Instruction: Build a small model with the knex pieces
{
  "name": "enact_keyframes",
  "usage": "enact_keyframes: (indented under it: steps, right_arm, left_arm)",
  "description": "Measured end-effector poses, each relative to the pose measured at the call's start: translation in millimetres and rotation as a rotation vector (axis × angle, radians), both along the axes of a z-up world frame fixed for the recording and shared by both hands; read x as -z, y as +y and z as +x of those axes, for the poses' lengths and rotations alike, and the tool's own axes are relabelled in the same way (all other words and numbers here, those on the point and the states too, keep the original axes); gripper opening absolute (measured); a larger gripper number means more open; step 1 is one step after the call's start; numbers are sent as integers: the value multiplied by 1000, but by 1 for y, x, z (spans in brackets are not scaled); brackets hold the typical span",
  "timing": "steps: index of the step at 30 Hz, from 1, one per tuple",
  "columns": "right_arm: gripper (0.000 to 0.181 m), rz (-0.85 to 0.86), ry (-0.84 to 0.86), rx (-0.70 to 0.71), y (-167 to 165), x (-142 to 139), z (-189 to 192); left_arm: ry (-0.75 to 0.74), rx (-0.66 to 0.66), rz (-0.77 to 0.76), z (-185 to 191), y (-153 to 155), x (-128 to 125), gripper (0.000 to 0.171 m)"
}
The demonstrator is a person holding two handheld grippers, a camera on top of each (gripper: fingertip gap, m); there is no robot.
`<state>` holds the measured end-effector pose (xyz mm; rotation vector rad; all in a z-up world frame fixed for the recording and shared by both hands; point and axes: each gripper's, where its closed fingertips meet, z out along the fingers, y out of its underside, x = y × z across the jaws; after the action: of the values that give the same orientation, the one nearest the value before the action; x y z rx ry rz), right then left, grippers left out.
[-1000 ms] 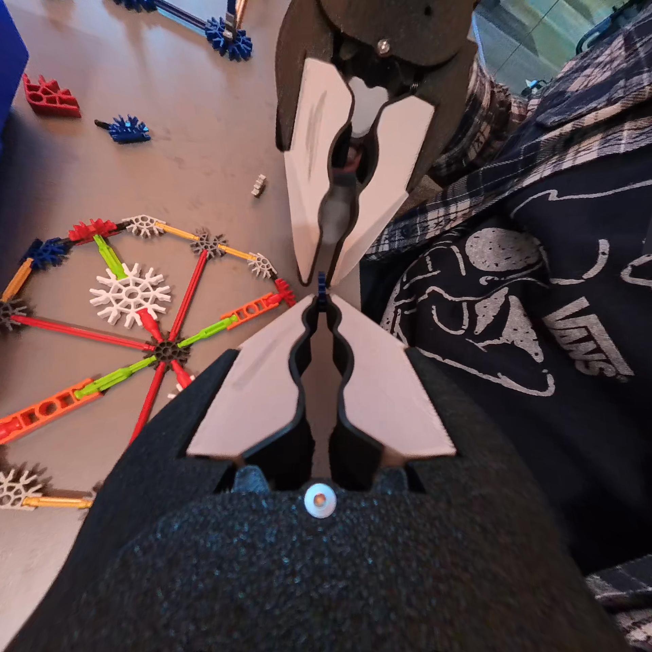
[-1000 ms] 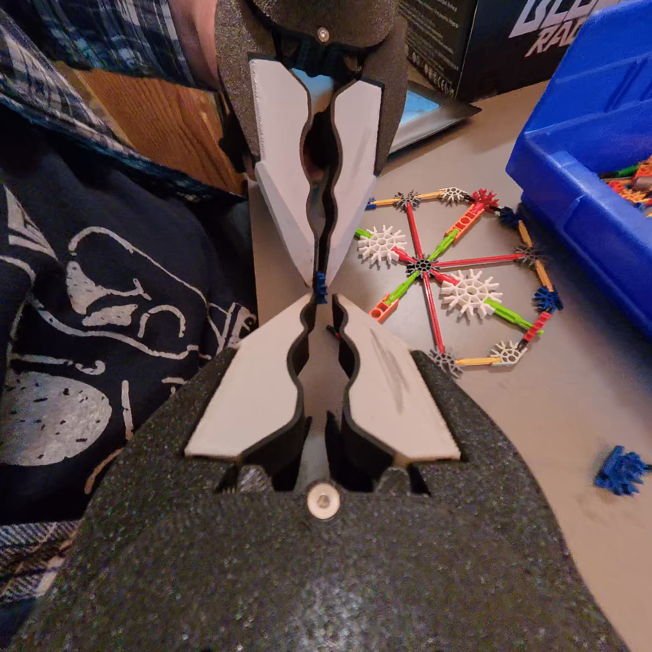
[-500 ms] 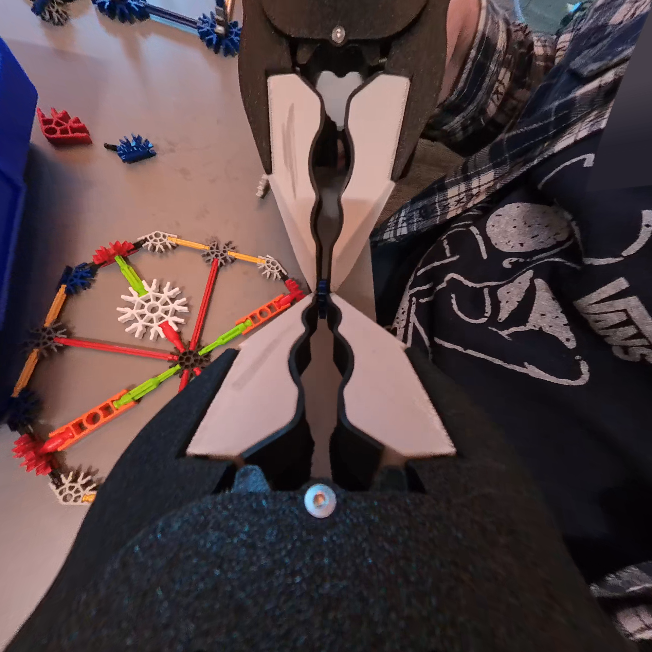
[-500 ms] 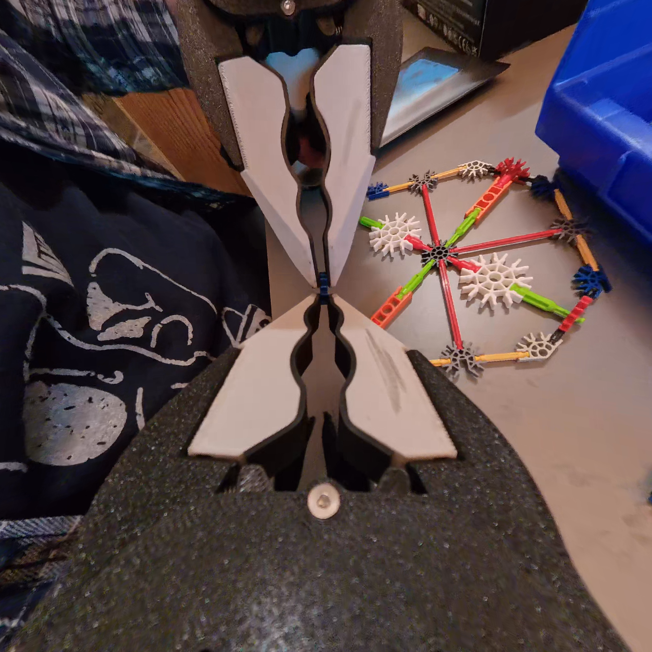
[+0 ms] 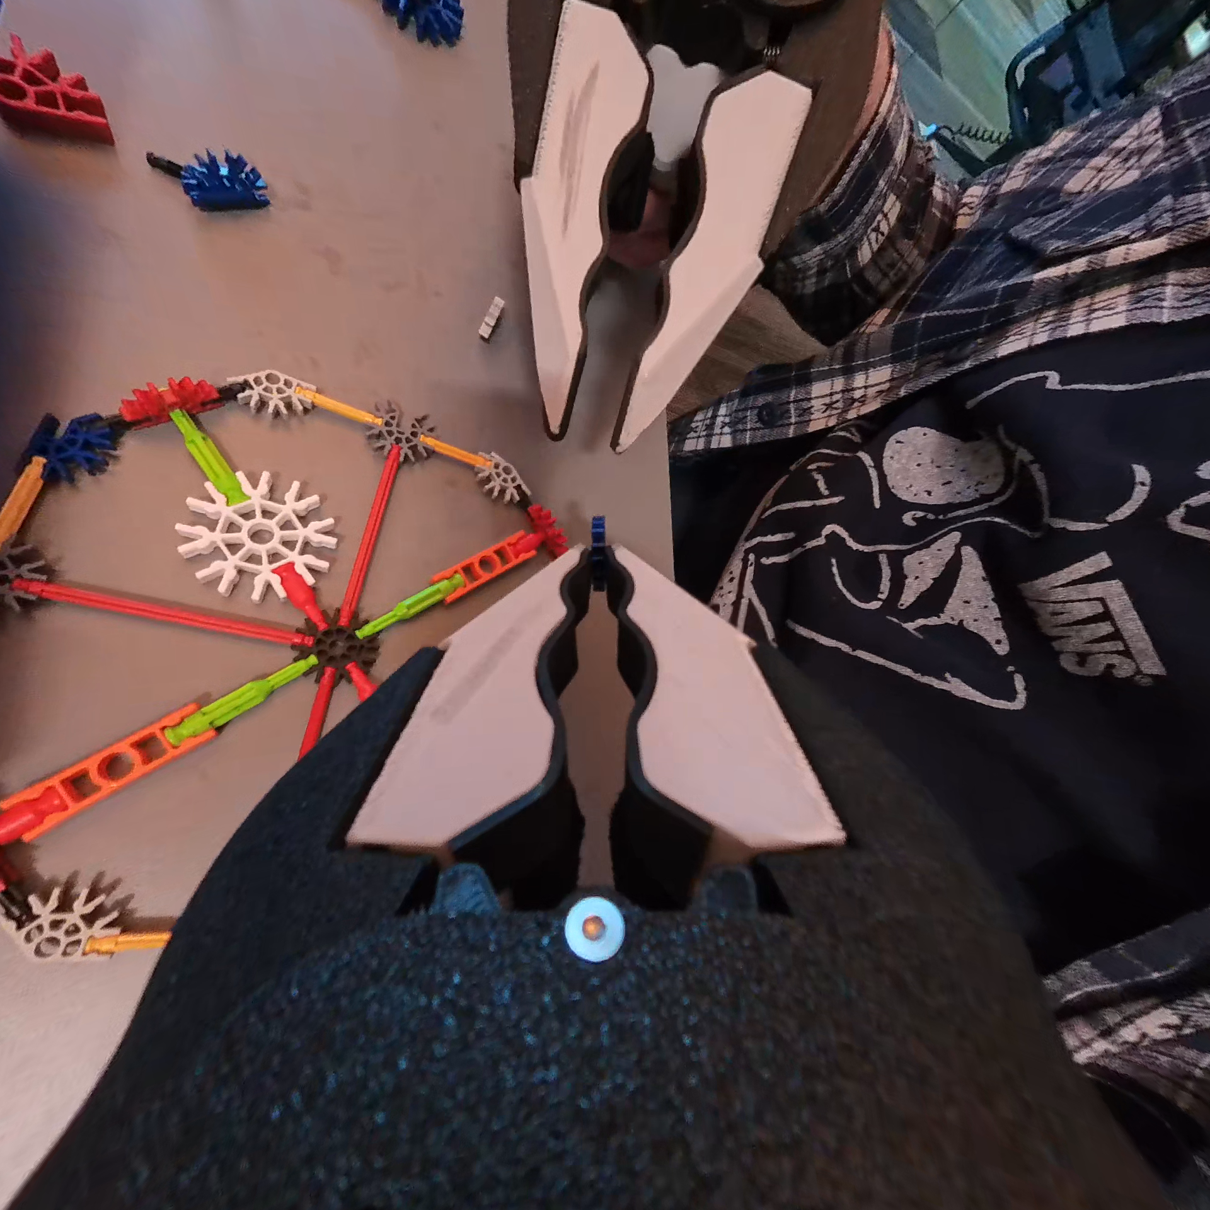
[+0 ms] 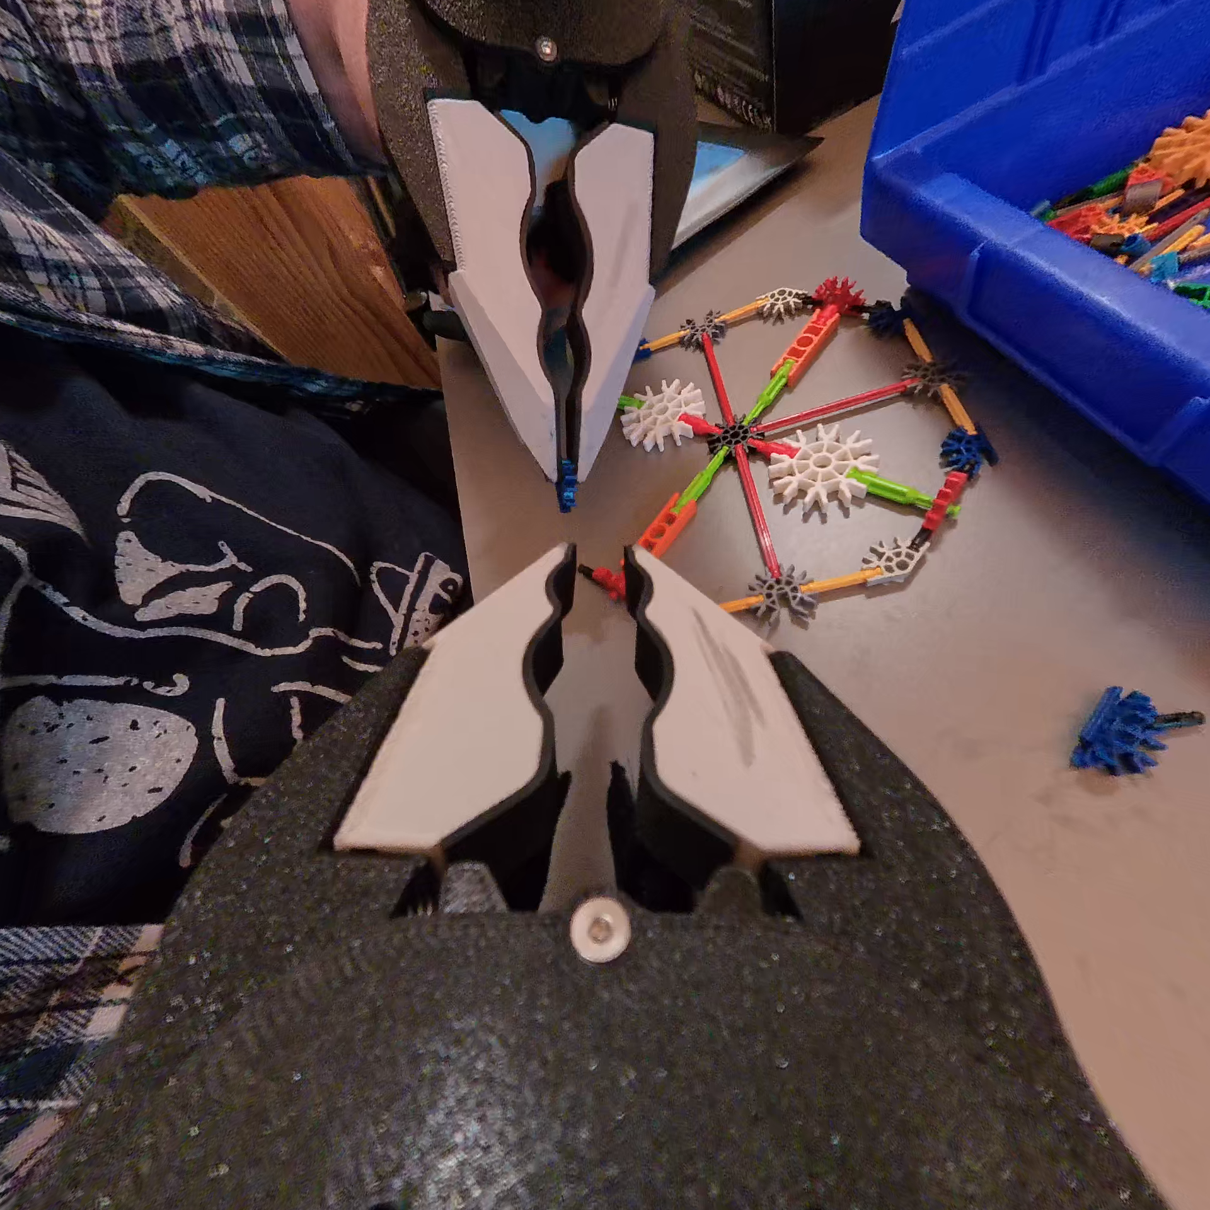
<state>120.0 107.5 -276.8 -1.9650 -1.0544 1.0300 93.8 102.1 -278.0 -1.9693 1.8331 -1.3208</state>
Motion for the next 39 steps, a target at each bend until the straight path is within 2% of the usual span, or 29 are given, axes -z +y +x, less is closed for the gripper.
enact_keyframes:
  steps: [3,14,21,23,31,39]
  right_arm:
    - [14,2,-12,-2,-2,4,0]
    - [13,51,-78,-2,-4,13,2]
    - [13,62,-100,-19,-5,16,1]
    - [13,64,-98,-19,-4,16,1]
    - [13,70,-84,-18,-4,14,1]
    - [13,84,-80,-21,-5,12,2]
  left_arm:
    - [28,30,14,-2,-4,5,2]
    - [122,174,233,-8,-12,32,2]
    - [178,194,201,-9,-14,39,3]
    - [198,181,231,-8,-9,43,6]
    - [204,175,274,-8,-5,42,15]
    - [179,214,418,-12,-6,39,20]
